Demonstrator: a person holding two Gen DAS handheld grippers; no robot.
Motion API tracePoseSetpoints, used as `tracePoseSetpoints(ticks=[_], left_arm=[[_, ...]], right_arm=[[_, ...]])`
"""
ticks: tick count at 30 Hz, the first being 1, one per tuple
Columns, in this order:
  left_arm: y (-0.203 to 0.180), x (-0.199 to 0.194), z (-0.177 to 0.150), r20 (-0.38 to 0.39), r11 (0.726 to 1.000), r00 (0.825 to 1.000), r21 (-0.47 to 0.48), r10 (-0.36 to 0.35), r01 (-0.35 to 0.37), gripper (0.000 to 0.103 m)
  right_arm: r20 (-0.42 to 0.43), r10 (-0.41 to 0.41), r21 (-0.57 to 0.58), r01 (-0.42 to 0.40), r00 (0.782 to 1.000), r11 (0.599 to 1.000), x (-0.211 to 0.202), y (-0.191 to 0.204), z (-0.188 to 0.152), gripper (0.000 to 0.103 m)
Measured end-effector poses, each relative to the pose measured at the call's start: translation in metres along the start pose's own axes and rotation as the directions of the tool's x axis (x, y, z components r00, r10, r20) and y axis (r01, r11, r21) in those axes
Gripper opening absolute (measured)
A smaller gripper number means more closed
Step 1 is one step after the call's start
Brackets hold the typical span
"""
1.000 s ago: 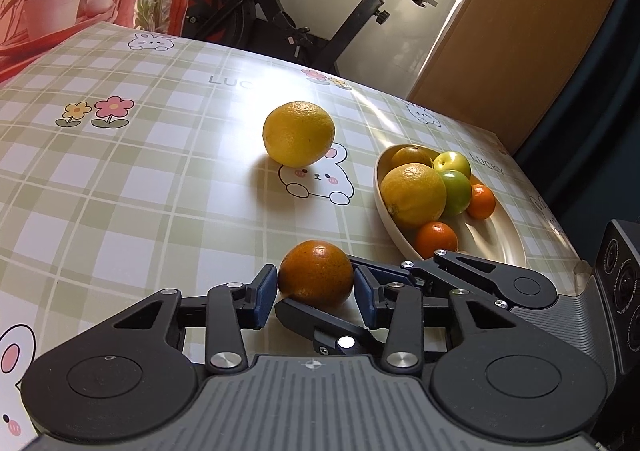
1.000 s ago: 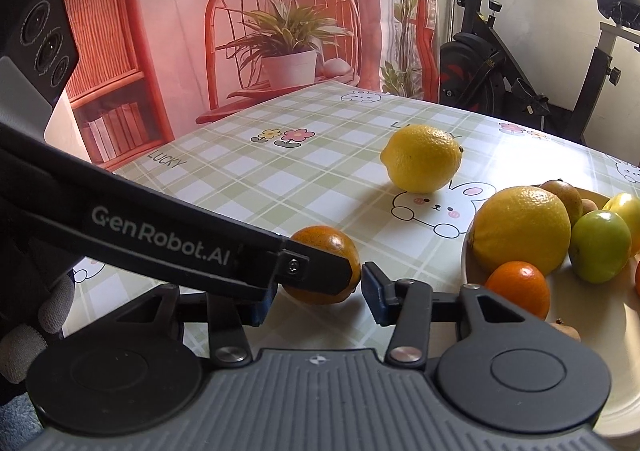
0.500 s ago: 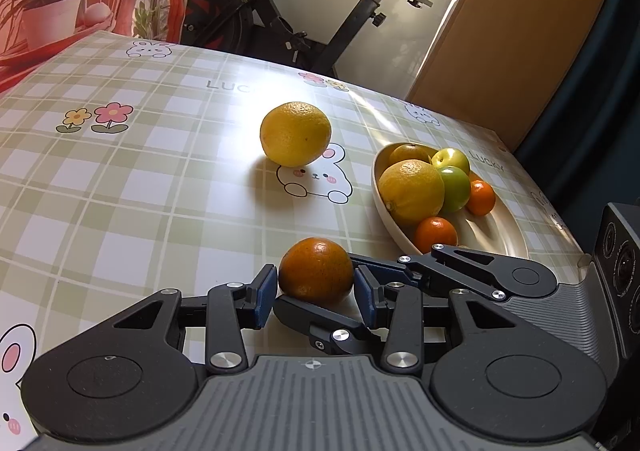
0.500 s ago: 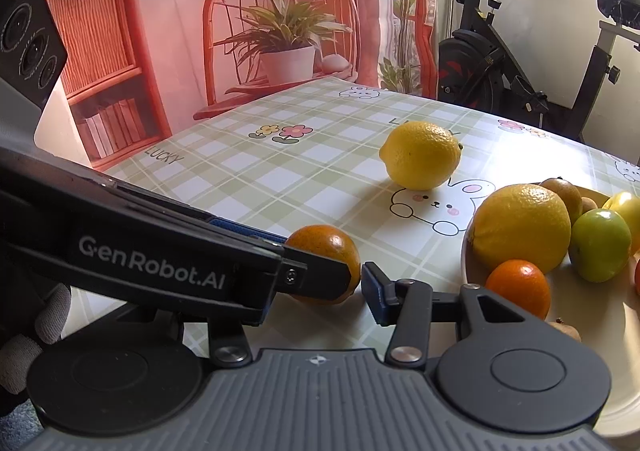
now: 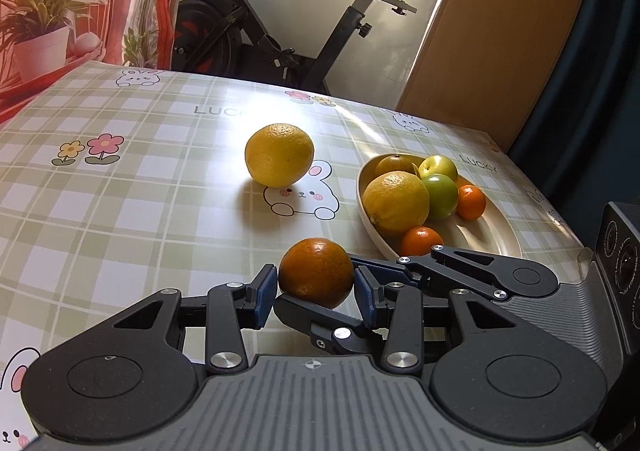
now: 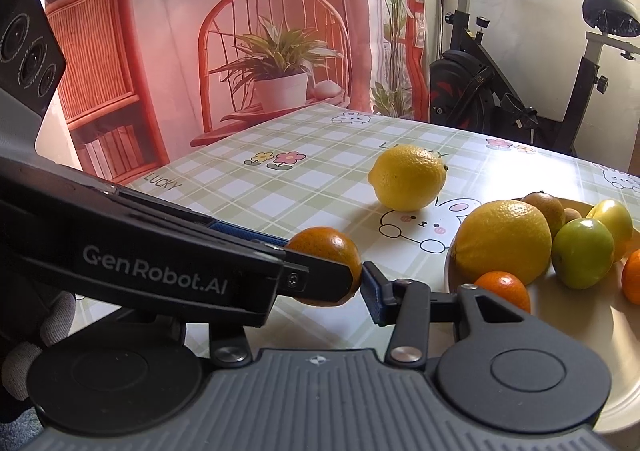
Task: Organize fruits
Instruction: 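Lift and carry the dark orange toward the gold plate with the left tool, then lower the dark orange onto the plate and open the left tool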
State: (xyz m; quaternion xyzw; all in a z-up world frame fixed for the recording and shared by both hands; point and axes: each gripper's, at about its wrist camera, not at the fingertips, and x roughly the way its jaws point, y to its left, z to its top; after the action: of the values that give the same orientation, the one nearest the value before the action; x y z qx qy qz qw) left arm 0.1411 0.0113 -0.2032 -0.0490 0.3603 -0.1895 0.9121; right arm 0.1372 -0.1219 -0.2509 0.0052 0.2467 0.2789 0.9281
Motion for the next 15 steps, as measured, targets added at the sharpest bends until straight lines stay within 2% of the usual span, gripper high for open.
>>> tracePoseSetpoints(ticks=[9, 15], left_arm=[[-0.042, 0.003, 0.029, 0.046, 0.992, 0.998, 0.119, -0.051, 0.045, 0.044], [-0.076, 0.024, 0.043, 0.027, 0.975, 0.993, 0.192, -0.118, 0.110, 0.044]], right_arm=[[0.100, -0.084, 0.059, 0.078, 0.992, 0.995, -0.036, -0.029, 0.014, 0.047], [0.123, -0.168, 0.109, 0.155, 0.978, 0.982, -0.057, -0.059, 0.014, 0.047]])
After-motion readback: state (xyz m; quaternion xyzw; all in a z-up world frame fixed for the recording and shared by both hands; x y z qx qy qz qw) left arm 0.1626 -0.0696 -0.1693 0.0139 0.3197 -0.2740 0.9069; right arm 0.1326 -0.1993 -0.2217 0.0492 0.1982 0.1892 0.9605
